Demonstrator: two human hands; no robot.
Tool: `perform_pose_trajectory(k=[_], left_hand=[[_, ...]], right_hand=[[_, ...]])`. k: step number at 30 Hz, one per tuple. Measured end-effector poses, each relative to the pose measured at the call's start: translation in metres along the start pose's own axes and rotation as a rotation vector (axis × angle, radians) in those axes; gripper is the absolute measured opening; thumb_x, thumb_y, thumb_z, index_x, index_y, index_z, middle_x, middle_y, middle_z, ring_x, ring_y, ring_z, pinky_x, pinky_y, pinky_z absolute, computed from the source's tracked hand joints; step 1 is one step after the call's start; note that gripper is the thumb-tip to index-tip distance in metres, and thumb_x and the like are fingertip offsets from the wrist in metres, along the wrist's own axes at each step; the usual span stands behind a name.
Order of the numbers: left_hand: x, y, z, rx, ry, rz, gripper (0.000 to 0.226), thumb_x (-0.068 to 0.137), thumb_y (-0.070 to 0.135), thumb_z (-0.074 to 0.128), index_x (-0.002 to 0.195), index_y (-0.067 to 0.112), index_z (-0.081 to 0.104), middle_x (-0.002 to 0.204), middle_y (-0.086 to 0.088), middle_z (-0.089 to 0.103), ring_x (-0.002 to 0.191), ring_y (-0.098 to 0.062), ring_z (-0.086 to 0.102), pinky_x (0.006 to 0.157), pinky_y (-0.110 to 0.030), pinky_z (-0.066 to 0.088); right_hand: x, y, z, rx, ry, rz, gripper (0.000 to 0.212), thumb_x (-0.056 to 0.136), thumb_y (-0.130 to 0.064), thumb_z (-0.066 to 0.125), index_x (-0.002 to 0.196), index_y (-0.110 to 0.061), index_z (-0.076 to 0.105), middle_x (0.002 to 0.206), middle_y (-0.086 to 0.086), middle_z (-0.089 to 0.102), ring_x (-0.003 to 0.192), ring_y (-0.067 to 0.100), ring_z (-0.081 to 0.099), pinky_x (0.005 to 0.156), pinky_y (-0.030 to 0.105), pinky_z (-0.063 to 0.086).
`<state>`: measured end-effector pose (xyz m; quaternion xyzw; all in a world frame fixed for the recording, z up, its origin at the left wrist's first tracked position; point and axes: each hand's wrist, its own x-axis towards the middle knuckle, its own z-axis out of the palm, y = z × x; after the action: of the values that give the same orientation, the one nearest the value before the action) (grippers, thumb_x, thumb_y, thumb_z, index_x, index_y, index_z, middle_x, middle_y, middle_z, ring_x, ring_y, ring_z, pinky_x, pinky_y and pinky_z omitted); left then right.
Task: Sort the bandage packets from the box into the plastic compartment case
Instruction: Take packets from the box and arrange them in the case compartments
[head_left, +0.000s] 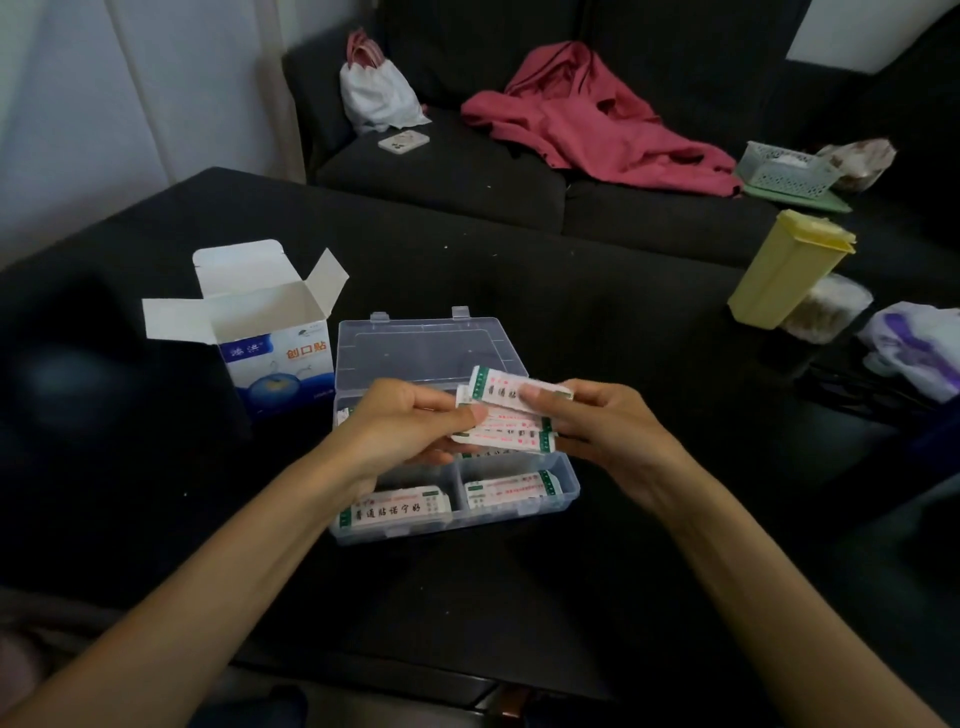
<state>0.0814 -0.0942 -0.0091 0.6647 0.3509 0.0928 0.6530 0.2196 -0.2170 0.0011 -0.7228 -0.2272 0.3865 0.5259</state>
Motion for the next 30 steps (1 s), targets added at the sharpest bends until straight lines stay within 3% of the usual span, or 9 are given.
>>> perform_pose_trajectory(k=[5, 10, 14, 18, 21, 25, 30], left_hand=[[0.001, -0.001, 0.001, -0.017, 0.028, 0.019, 0.017, 0.079, 0.024, 0.071, 0.095, 0.017, 0.069, 0.075, 0.003, 0.074, 0.065, -0.004, 0.07, 0.051, -0.012, 0.05], [0.0, -0.001, 0.001, 0.016, 0.047, 0.09, 0.018, 0.08, 0.028, 0.07, 0.097, 0.022, 0.067, 0.076, 0.005, 0.074, 0.068, -0.002, 0.069, 0.054, -0.013, 0.051], [-0.002, 0.001, -0.009, 0.167, 0.01, 0.136, 0.014, 0.083, 0.034, 0.064, 0.097, 0.033, 0.064, 0.089, 0.012, 0.072, 0.076, 0.0, 0.068, 0.062, -0.019, 0.052], [0.001, -0.002, -0.02, 0.271, 0.114, 0.195, 0.01, 0.084, 0.029, 0.066, 0.093, 0.034, 0.066, 0.087, 0.016, 0.069, 0.066, -0.003, 0.067, 0.063, -0.018, 0.05], [0.0, -0.007, -0.018, 0.452, 0.08, 0.259, 0.012, 0.082, 0.032, 0.068, 0.091, 0.04, 0.067, 0.091, 0.02, 0.067, 0.075, -0.008, 0.068, 0.066, -0.025, 0.056], [-0.009, -0.008, -0.007, 0.715, -0.043, 0.356, 0.027, 0.079, 0.034, 0.071, 0.106, 0.039, 0.066, 0.106, 0.021, 0.066, 0.09, 0.007, 0.058, 0.083, -0.022, 0.05], [-0.012, -0.014, -0.004, 1.008, -0.08, 0.424, 0.049, 0.073, 0.051, 0.073, 0.119, 0.044, 0.058, 0.125, 0.018, 0.059, 0.114, -0.002, 0.049, 0.093, -0.028, 0.045]], right_hand=[[0.002, 0.002, 0.002, 0.046, -0.03, 0.069, 0.029, 0.08, -0.018, 0.07, 0.107, -0.018, 0.059, 0.091, 0.007, 0.071, 0.078, 0.014, 0.071, 0.059, 0.022, 0.056], [0.0, 0.001, -0.004, 0.016, -0.149, 0.05, 0.017, 0.083, -0.014, 0.066, 0.099, -0.017, 0.067, 0.087, 0.002, 0.073, 0.078, 0.012, 0.071, 0.057, 0.017, 0.053], [0.002, -0.004, -0.023, -0.196, -0.153, -0.046, 0.02, 0.081, -0.014, 0.066, 0.1, -0.017, 0.065, 0.092, 0.001, 0.073, 0.083, 0.009, 0.07, 0.064, 0.019, 0.055], [0.004, 0.001, -0.026, -0.357, -0.219, -0.042, 0.02, 0.081, -0.013, 0.067, 0.099, -0.019, 0.064, 0.091, -0.002, 0.072, 0.082, 0.006, 0.07, 0.062, 0.017, 0.054], [0.009, 0.009, -0.015, -0.571, -0.237, -0.124, 0.025, 0.08, -0.013, 0.069, 0.098, -0.028, 0.061, 0.098, -0.003, 0.068, 0.088, 0.005, 0.068, 0.068, 0.022, 0.057], [0.01, 0.014, -0.007, -0.79, -0.204, -0.234, 0.02, 0.077, -0.021, 0.073, 0.087, -0.035, 0.062, 0.106, -0.007, 0.063, 0.098, 0.007, 0.061, 0.082, 0.032, 0.056], [0.008, 0.017, -0.007, -0.975, -0.208, -0.317, 0.011, 0.076, -0.029, 0.074, 0.086, -0.032, 0.068, 0.095, -0.016, 0.065, 0.09, -0.001, 0.058, 0.082, 0.022, 0.051]])
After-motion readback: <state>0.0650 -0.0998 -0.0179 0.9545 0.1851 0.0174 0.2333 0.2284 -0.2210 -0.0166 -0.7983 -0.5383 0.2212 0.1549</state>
